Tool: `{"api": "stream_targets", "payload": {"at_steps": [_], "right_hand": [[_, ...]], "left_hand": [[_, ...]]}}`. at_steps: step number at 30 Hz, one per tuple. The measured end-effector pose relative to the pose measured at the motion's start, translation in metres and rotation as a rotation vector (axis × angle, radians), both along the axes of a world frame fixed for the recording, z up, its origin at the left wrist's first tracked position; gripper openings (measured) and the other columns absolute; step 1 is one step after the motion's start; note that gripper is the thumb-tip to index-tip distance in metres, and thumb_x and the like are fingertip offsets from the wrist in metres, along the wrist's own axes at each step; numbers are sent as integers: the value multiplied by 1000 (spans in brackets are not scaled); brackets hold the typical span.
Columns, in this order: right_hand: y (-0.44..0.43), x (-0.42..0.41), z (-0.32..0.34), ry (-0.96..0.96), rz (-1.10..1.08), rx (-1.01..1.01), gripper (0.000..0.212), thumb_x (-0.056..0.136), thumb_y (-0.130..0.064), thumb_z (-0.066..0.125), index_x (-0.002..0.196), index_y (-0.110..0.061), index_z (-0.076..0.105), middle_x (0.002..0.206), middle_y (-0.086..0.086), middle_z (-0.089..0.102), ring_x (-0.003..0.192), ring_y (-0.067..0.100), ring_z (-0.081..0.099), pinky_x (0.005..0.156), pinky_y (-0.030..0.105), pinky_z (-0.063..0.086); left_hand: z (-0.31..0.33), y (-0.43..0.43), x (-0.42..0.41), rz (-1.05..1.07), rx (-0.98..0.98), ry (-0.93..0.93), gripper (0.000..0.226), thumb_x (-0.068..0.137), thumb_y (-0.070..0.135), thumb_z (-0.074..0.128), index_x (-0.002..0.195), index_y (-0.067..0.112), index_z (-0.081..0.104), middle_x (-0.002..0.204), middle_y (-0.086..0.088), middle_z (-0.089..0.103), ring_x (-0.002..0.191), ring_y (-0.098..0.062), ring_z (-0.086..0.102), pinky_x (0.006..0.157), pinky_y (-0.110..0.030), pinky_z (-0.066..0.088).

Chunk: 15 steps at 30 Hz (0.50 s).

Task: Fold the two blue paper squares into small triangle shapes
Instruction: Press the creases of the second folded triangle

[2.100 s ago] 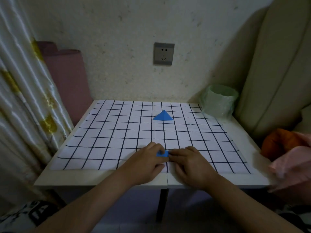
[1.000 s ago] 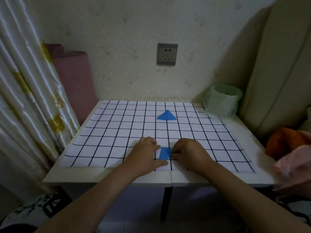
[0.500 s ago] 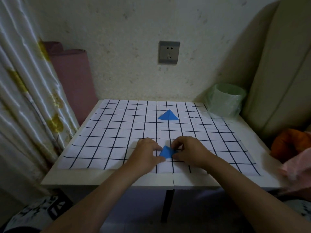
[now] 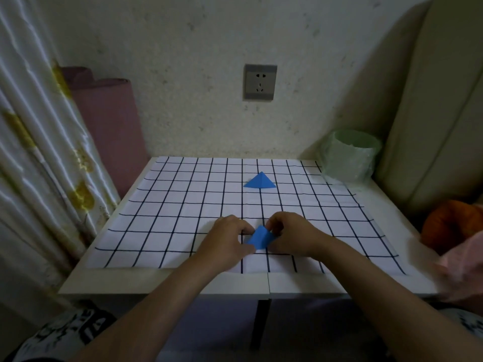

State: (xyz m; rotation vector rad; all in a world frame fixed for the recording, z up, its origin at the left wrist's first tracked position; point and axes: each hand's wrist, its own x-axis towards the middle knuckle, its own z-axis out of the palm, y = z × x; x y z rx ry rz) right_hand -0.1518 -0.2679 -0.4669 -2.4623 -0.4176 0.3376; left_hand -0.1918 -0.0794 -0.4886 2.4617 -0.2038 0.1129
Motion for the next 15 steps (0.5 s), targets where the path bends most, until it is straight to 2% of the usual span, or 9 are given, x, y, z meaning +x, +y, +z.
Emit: {"api": "stream_targets", "payload": {"at_steps": [2,3,7,10,13,15], "right_hand": [[-1,2,2,-30,4,41,22,79,-19,79,92,-25,63,92,-6,64,85,9,62,76,23,55],[-2,4,4,-43,-2,60,18,80,-20,78,89,-27,64,89,-7,66,82,8,63,73,21,54],[-6,13,10,-84,-67,177,18,87,-18,72,80,-35,68,83,-14,69,74,1,65,63,13,51],[-5,27,13,-125,-112,208,15,89,-18,69,86,-32,72,84,-14,70,69,2,66,56,8,47],[-4,45,16,-168,-122,114,19,92,-14,64,100,-29,74,91,-17,67,75,-3,60,61,5,40],[-7,53,15,-98,-69,26,28,92,-12,58,111,-29,70,101,-15,65,84,-3,57,67,7,39]], "left_hand": [[2,1,3,17,-69,-17,18,84,24,75,102,29,74,88,18,63,80,0,59,68,-10,42],[3,2,6,22,-115,-19,16,85,23,74,100,28,75,85,17,66,77,0,61,66,-10,45],[8,6,28,48,-277,-55,18,86,19,74,103,26,76,92,17,68,84,7,62,72,-6,46],[12,6,50,84,-330,-85,18,86,17,74,101,26,76,96,13,72,86,2,64,77,-13,50],[15,5,70,84,-296,-48,22,88,18,71,109,26,73,103,10,72,89,-2,62,77,-14,49],[15,6,80,24,-206,46,24,93,25,65,116,28,70,112,12,69,96,-1,61,81,-15,47]]}}
